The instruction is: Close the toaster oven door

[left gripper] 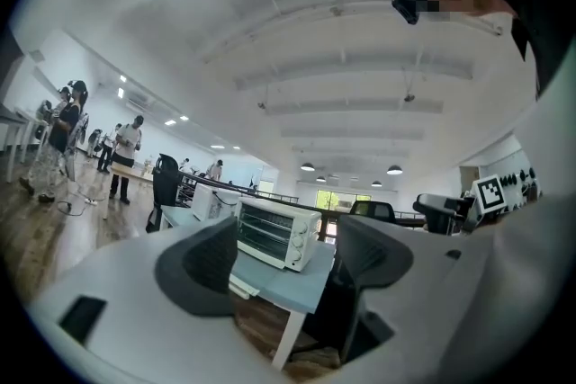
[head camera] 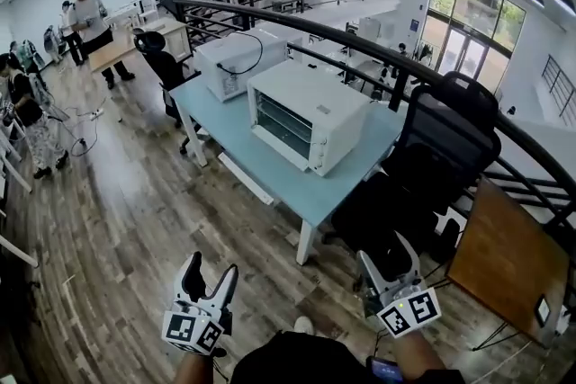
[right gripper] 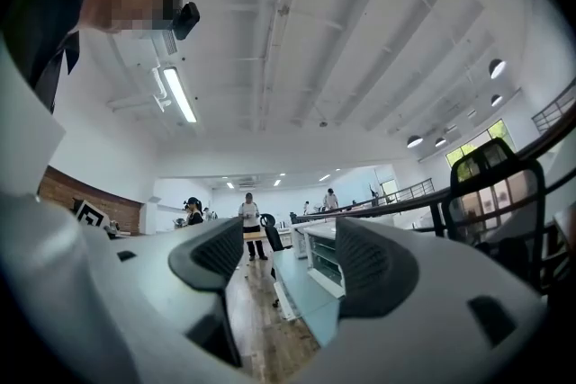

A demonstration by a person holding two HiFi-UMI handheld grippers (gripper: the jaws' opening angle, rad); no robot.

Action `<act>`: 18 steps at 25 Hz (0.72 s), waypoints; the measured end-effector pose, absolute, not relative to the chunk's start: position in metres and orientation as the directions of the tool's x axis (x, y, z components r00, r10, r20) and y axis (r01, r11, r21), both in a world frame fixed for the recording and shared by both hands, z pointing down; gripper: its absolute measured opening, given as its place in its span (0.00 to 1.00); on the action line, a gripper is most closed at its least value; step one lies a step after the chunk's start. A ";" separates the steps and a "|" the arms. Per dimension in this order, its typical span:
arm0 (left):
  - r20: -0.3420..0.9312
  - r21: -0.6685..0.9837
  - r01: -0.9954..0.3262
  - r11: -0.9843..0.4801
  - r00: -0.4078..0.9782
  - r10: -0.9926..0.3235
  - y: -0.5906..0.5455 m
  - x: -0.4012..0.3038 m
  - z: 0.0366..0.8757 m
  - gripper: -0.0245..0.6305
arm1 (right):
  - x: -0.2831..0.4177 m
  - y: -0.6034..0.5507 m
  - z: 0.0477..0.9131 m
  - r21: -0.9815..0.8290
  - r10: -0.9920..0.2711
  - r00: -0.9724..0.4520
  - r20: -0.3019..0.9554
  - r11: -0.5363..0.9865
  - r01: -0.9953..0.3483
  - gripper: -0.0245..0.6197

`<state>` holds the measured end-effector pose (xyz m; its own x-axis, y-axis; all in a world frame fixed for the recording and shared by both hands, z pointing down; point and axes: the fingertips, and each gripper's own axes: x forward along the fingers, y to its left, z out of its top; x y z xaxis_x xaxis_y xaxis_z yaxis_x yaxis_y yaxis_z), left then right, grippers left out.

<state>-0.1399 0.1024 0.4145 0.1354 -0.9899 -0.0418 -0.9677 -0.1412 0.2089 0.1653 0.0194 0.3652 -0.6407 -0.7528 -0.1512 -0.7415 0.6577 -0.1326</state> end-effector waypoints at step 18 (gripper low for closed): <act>0.076 0.180 -0.981 -0.068 0.082 -0.994 -0.009 -0.138 0.458 0.58 | 0.112 -0.098 0.403 -0.108 -0.659 -0.748 -0.081 0.752 -0.651 0.53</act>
